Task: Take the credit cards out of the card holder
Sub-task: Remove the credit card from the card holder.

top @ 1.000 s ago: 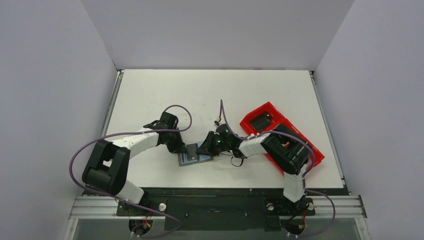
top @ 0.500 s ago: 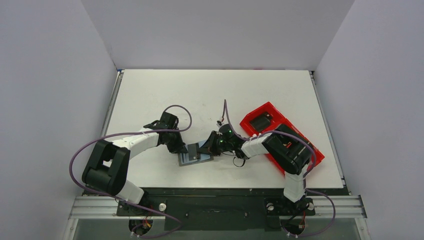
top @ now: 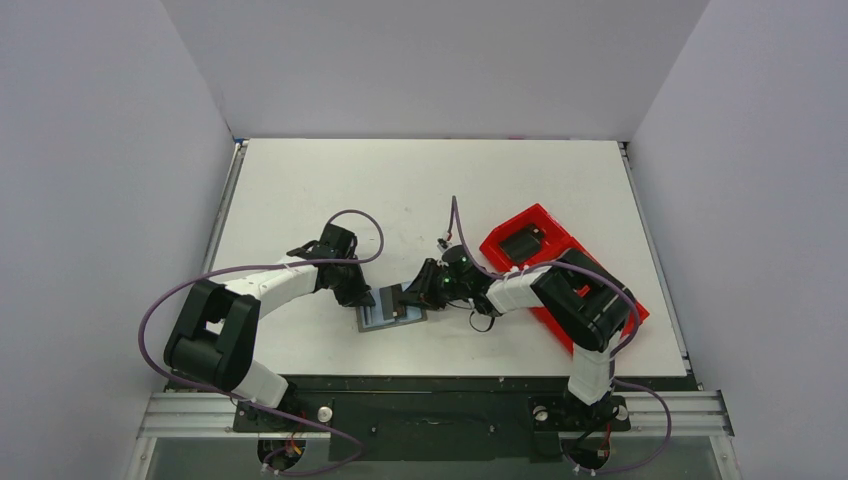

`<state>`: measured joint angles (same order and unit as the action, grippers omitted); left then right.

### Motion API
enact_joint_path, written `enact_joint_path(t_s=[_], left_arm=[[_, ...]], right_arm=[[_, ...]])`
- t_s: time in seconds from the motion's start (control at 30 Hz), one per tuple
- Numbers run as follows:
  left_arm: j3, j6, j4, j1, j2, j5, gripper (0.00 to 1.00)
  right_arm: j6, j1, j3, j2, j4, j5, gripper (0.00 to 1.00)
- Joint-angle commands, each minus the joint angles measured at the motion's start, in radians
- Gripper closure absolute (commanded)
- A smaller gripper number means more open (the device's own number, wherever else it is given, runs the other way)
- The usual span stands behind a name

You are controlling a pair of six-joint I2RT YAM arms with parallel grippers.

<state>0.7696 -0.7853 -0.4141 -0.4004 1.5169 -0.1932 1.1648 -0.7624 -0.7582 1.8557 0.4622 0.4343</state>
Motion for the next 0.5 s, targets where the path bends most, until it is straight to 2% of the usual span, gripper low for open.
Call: enact_joint_path(t_s=[0.0, 0.37, 0.43, 0.47], left_arm=[[-0.019, 0.031, -0.037, 0.002, 0.035, 0.094, 1.00], [-0.015, 0.035, -0.028, 0.001, 0.042, 0.081, 1.00], [-0.015, 0.035, -0.028, 0.000, 0.043, 0.081, 1.00], [-0.017, 0.035, -0.027, 0.001, 0.042, 0.082, 1.00]], right_arm=[[-0.031, -0.017, -0.057, 0.022, 0.001, -0.013, 0.79], [-0.031, -0.032, -0.097, 0.067, -0.008, -0.002, 0.80], [-0.034, -0.032, -0.097, 0.066, -0.013, -0.004, 0.83], [-0.035, -0.030, -0.095, 0.064, -0.014, -0.008, 0.88]])
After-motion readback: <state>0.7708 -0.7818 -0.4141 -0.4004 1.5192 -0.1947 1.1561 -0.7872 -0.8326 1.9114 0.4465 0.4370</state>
